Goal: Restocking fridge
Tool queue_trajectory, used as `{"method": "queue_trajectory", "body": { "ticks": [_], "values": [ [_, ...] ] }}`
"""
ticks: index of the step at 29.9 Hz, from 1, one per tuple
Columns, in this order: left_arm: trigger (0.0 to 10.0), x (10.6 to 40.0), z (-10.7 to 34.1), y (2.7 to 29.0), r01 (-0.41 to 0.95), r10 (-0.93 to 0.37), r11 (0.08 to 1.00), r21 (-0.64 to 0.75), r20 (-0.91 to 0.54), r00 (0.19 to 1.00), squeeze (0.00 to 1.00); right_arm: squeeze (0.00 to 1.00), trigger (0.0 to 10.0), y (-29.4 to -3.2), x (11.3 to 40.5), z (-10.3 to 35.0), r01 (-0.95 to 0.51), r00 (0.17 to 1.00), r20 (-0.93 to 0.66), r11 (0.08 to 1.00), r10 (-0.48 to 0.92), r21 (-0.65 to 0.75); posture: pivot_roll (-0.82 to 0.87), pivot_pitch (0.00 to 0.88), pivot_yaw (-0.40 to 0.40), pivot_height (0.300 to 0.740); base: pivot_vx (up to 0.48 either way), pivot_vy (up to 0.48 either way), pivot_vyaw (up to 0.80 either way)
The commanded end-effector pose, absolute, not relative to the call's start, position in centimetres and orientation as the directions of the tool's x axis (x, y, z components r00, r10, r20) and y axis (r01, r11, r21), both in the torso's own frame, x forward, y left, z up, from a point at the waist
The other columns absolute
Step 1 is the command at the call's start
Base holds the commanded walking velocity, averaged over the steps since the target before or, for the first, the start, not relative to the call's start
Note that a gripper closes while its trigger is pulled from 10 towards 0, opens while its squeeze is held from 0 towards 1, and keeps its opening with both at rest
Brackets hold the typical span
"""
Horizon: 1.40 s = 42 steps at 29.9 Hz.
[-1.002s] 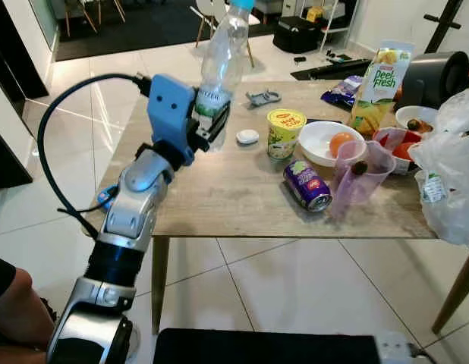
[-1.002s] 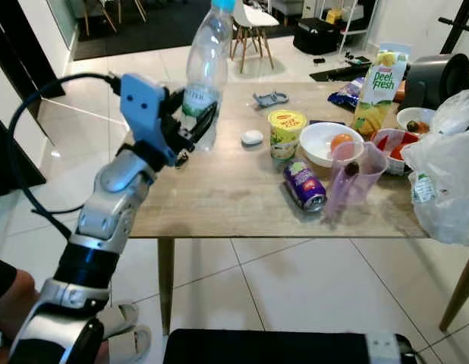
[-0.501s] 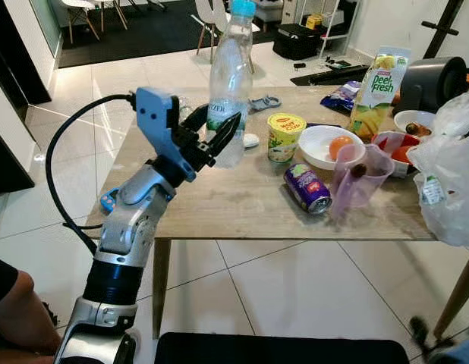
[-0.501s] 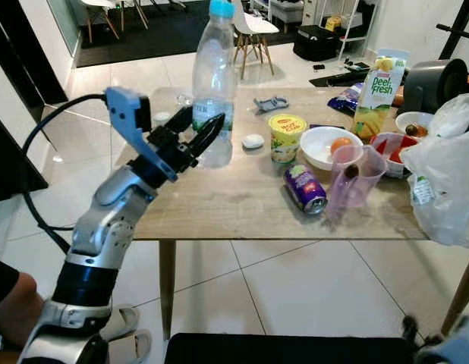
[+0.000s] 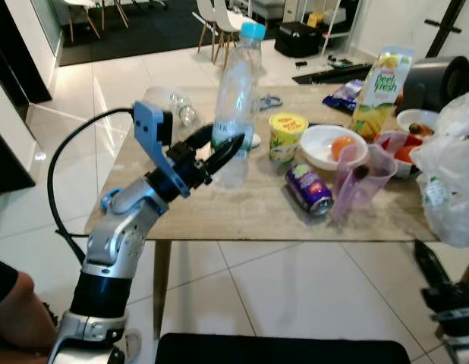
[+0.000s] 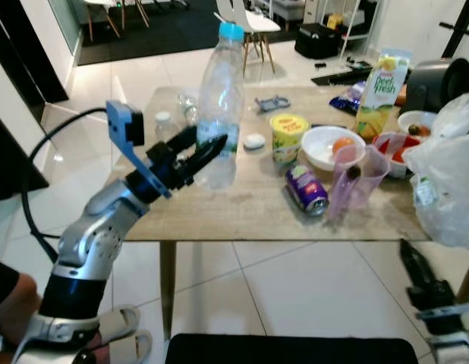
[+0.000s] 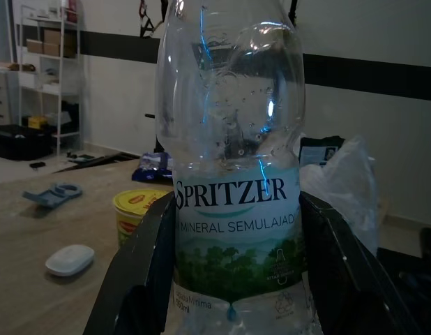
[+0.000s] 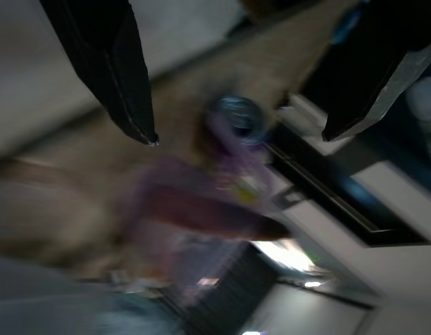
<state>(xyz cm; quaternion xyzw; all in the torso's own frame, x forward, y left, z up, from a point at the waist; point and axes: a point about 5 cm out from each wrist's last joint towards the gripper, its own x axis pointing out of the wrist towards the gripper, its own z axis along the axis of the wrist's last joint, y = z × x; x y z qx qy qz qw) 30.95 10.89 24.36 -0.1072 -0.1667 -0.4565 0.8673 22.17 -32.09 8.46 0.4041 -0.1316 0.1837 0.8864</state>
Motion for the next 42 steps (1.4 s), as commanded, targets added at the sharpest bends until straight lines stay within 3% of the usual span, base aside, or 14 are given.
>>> {"method": "queue_trajectory", "body": {
  "ticks": [1, 3, 5, 9, 11, 12, 13, 14, 17, 19, 20, 24, 28, 42],
  "values": [
    [10.0, 30.5, 24.1, 10.9, 0.850, -0.784, 0.527, -0.031, 0.370, 0.499, 0.00, 0.00, 10.0, -30.7, 22.8, 10.0, -0.543, 0.838, 0.453, 0.558, 0.305, 0.628, 0.09, 0.035, 0.019, 0.740, 0.000, 0.000, 0.00],
    [10.0, 30.4, 23.8, 10.8, 0.859, -0.797, 0.511, -0.031, 0.357, 0.487, 0.00, 0.00, 10.0, -29.5, 23.5, 11.3, -0.612, 0.790, 0.487, 0.530, 0.373, 0.586, 0.09, 0.037, 0.021, 0.740, 0.000, 0.000, 0.00],
    [10.0, 30.2, 23.3, 10.6, 0.879, -0.823, 0.475, -0.039, 0.333, 0.460, 0.00, 0.00, 10.0, -26.8, 24.9, 14.4, -0.742, 0.670, 0.554, 0.462, 0.495, 0.485, 0.09, 0.037, 0.024, 0.740, 0.000, 0.000, 0.00],
    [10.0, 30.1, 22.9, 10.5, 0.886, -0.834, 0.462, -0.041, 0.318, 0.450, 0.00, 0.00, 10.0, -24.7, 25.8, 16.2, -0.799, 0.601, 0.580, 0.432, 0.550, 0.419, 0.09, 0.037, 0.026, 0.740, 0.000, 0.000, 0.00],
    [10.0, 30.0, 22.7, 10.4, 0.889, -0.840, 0.455, -0.045, 0.310, 0.445, 0.00, 0.07, 10.0, -23.7, 26.2, 17.0, -0.812, 0.582, 0.591, 0.425, 0.558, 0.399, 0.09, 0.037, 0.025, 0.740, 0.000, 0.000, 0.00],
    [10.0, 30.0, 22.6, 10.4, 0.891, -0.843, 0.451, -0.048, 0.306, 0.443, 0.00, 0.53, 10.0, -23.1, 26.4, 17.5, -0.822, 0.568, 0.602, 0.419, 0.561, 0.385, 0.09, 0.039, 0.026, 0.740, 0.000, 0.000, 0.00],
    [10.0, 30.0, 22.5, 10.4, 0.893, -0.845, 0.448, -0.050, 0.303, 0.441, 0.00, 0.53, 10.0, -22.8, 26.5, 17.8, -0.828, 0.559, 0.609, 0.415, 0.564, 0.376, 0.09, 0.039, 0.026, 0.740, 0.000, 0.000, 0.00],
    [10.0, 29.9, 22.3, 10.3, 0.896, -0.849, 0.441, -0.056, 0.298, 0.436, 0.00, 1.00, 10.0, -22.0, 26.6, 18.5, -0.846, 0.531, 0.624, 0.394, 0.573, 0.359, 0.09, 0.039, 0.027, 0.740, 0.000, 0.000, 0.00],
    [10.0, 29.8, 22.0, 10.0, 0.905, -0.860, 0.419, -0.069, 0.291, 0.420, 0.00, 0.90, 10.0, -19.8, 26.7, 19.8, -0.888, 0.460, 0.636, 0.337, 0.620, 0.313, 0.09, 0.038, 0.028, 0.740, 0.000, 0.000, 0.00],
    [10.0, 29.7, 21.9, 10.0, 0.908, -0.862, 0.414, -0.070, 0.290, 0.415, 0.00, 0.90, 10.0, -19.4, 26.6, 20.0, -0.895, 0.447, 0.633, 0.327, 0.633, 0.304, 0.09, 0.038, 0.028, 0.740, 0.000, 0.000, 0.00],
    [10.0, 29.6, 21.8, 9.8, 0.912, -0.867, 0.402, -0.079, 0.288, 0.407, 0.00, 0.00, 10.0, -18.2, 26.6, 20.3, -0.908, 0.419, 0.623, 0.303, 0.661, 0.289, 0.09, 0.037, 0.028, 0.740, 0.000, 0.000, 0.00],
    [10.0, 29.3, 21.4, 8.9, 0.931, -0.889, 0.350, -0.102, 0.278, 0.365, 0.00, 0.00, 10.0, -15.3, 26.9, 21.1, -0.924, 0.383, 0.585, 0.286, 0.715, 0.254, 0.09, 0.035, 0.030, 0.740, 0.000, 0.000, 0.00],
    [10.0, 28.7, 21.0, 7.7, 0.949, -0.907, 0.294, -0.113, 0.279, 0.315, 0.00, 0.00, 10.0, -13.3, 27.6, 21.0, -0.907, 0.421, 0.519, 0.347, 0.744, 0.238, 0.09, 0.034, 0.031, 0.740, 0.000, 0.000, 0.00],
    [10.0, 28.1, 21.0, 6.6, 0.960, -0.917, 0.255, -0.117, 0.286, 0.278, 0.00, 0.00, 10.0, -13.8, 29.2, 20.5, -0.818, 0.573, 0.451, 0.507, 0.684, 0.271, 0.09, 0.035, 0.031, 0.740, 0.000, 0.000, 0.00]
  ]
}}
